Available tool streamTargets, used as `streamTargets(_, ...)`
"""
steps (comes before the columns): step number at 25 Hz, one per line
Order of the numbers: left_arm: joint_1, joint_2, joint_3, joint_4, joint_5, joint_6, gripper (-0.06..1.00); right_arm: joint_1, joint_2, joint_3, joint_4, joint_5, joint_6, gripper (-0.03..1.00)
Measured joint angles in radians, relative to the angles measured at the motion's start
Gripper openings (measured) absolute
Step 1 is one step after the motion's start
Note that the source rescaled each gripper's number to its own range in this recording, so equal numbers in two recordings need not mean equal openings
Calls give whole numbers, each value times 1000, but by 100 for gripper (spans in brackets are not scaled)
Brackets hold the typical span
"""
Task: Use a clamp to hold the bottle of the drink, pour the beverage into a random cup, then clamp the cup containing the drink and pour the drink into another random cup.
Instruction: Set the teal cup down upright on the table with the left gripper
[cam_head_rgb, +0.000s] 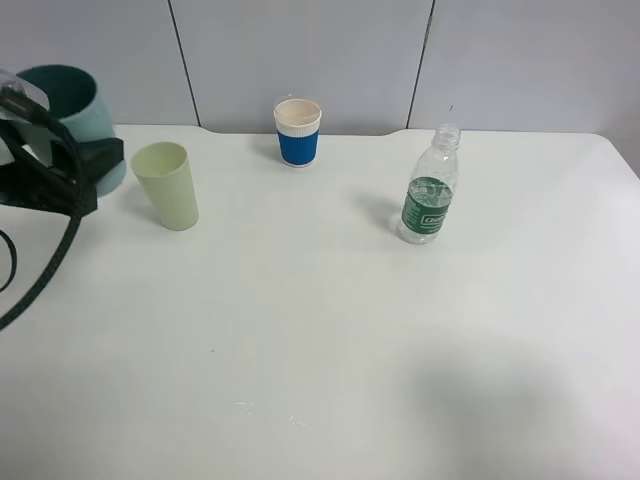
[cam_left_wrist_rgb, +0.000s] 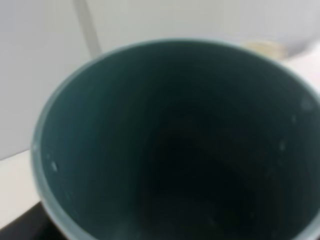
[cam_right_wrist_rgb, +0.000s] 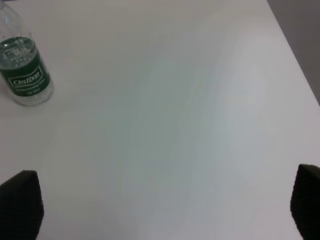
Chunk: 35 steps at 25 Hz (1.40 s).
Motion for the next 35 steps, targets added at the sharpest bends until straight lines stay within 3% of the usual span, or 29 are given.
streamTargets(3,-28,46,0,154,-89,-106,2,0,0,0,0,0,0,99)
streamTargets(5,-30,85,0,206,-139,-151,2,0,0,0,0,0,0,99)
streamTargets(10,-30,212,0,283,-252,-181,2,0,0,0,0,0,0,99)
streamTargets(14,-30,333,-1,299,-369,-182,2,0,0,0,0,0,0,99)
streamTargets(19,-30,455,-2,299,-481,-127,2,0,0,0,0,0,0,99)
streamTargets(25,-30,647,-2,266,-680,73,2,0,0,0,0,0,0,99)
streamTargets(35,-30,814,0,231,-735,228,2,0,0,0,0,0,0,99)
